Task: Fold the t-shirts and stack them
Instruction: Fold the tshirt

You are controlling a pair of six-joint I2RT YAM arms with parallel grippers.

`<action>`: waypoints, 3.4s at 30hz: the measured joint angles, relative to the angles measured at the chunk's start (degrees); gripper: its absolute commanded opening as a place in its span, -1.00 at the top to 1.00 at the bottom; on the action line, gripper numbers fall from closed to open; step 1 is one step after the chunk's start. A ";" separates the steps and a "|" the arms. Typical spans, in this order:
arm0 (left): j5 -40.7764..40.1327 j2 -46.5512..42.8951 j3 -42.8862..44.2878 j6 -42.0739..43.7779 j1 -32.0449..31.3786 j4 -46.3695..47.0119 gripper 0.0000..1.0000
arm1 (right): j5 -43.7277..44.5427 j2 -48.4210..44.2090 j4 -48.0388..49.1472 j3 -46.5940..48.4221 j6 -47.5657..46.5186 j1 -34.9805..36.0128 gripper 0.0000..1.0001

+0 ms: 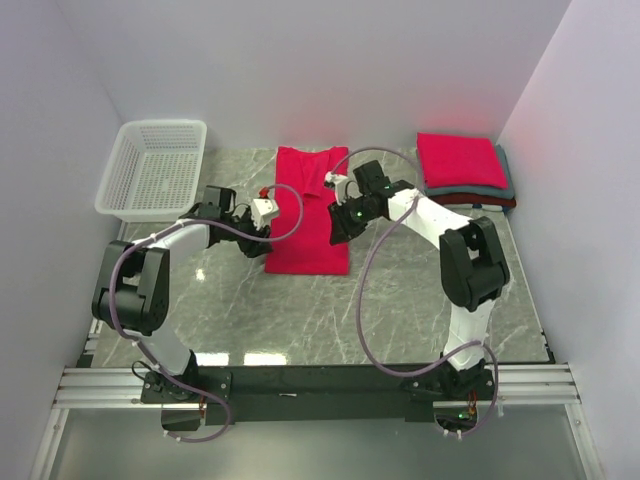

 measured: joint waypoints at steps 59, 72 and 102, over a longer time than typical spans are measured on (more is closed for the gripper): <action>0.50 30.75 38.27 -28.83 2.21 -7.19 -0.13 | -1.81 23.32 1.51 22.91 18.16 -8.74 -0.08; -1.73 30.75 38.16 -27.85 1.16 -9.25 -0.12 | -2.67 23.41 -0.55 22.93 16.65 -8.09 -0.06; -4.13 31.26 38.18 -27.85 0.55 -11.19 -0.09 | 6.73 20.22 1.95 18.64 15.47 -6.86 -0.19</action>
